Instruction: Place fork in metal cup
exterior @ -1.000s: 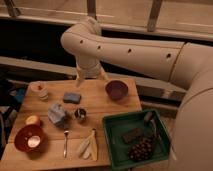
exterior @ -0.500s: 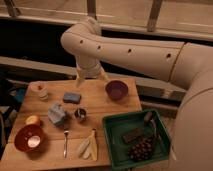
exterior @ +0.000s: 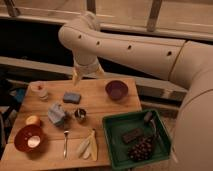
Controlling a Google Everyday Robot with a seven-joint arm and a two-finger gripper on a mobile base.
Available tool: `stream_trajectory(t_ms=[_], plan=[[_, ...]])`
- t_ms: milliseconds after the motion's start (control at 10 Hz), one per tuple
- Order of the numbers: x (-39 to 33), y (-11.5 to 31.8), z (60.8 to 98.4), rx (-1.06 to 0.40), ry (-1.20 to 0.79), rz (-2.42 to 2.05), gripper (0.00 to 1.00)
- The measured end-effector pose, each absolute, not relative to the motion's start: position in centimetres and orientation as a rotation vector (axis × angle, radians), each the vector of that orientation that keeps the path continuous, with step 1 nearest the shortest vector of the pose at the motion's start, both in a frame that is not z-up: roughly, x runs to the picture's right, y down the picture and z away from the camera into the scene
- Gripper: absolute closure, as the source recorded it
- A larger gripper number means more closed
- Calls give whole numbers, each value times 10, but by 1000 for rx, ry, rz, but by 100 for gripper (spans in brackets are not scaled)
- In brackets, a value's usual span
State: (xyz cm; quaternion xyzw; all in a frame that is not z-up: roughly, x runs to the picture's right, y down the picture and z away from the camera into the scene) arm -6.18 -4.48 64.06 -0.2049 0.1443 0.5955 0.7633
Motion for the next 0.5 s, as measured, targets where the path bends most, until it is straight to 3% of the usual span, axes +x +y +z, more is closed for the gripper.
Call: stream_trajectory(t_ms=[500], plan=[[-75,17,674,-534,341,1296,20]])
